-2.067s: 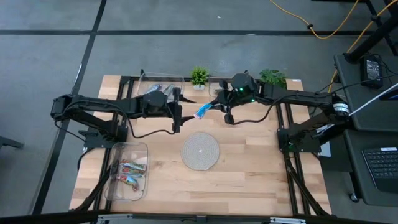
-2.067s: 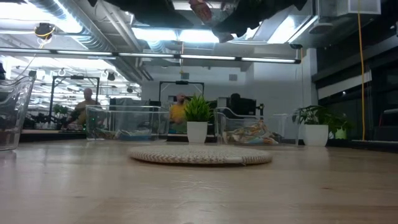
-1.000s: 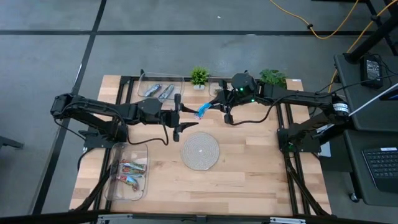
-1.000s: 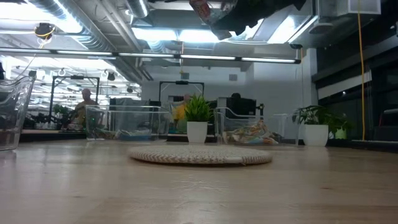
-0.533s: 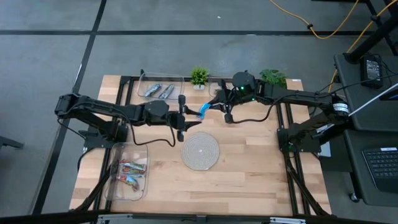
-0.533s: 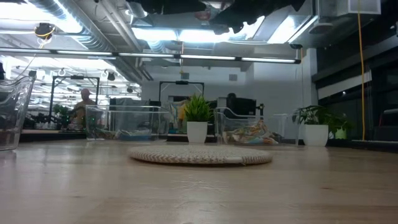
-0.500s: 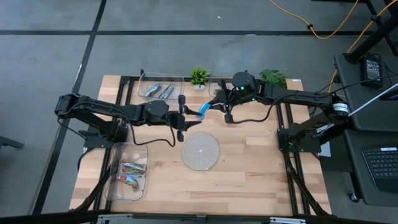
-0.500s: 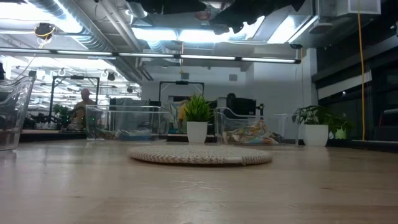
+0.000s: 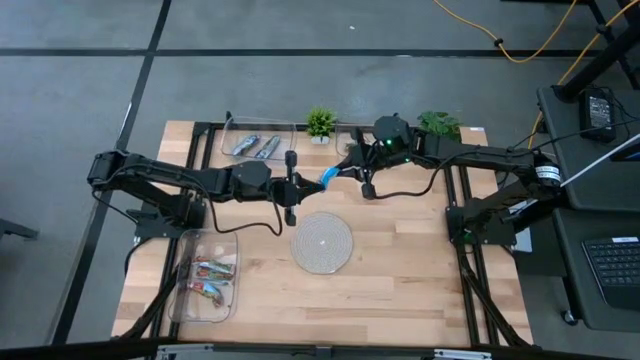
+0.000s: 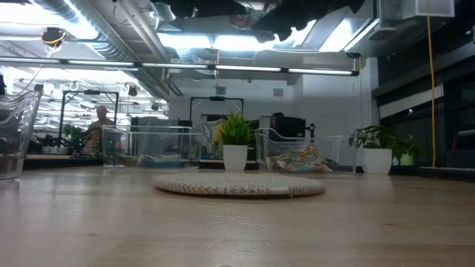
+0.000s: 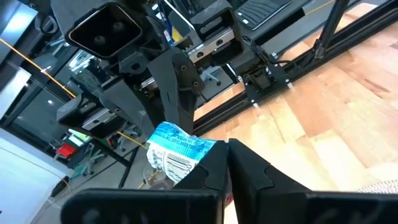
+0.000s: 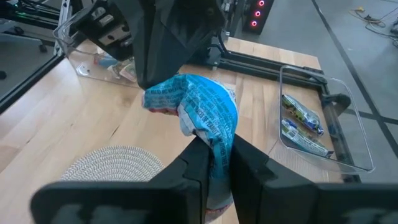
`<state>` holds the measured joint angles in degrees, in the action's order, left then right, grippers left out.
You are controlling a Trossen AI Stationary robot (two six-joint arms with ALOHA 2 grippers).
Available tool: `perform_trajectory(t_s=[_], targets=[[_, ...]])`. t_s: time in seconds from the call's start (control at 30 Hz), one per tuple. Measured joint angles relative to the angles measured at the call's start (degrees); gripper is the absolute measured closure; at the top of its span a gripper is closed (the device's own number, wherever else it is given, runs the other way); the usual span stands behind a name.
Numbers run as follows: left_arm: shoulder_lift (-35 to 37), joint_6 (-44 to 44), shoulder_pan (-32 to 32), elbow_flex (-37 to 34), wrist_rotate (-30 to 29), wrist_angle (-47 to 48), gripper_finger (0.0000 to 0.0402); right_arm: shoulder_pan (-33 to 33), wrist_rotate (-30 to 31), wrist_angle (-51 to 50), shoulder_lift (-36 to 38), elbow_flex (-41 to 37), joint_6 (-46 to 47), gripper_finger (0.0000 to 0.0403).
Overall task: Pick and place Granola Bars by type
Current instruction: Put the red granola bar into the bottom transparent bin
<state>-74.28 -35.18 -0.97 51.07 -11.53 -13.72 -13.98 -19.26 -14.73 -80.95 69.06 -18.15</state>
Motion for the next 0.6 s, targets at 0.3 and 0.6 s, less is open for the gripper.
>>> perform_trajectory(t_s=[0.3,0.6], targets=[[0.0,-0.34,0.11,0.0,0.11,0.84,0.04,0.0,-3.67,-1.96,0.38,0.0,-1.77,0.0349],[0.02,-0.02,1.95,0.0,0.75,1.91,0.04,0.17,-3.07,-6.99,2.5,0.0,-3.78,0.033]])
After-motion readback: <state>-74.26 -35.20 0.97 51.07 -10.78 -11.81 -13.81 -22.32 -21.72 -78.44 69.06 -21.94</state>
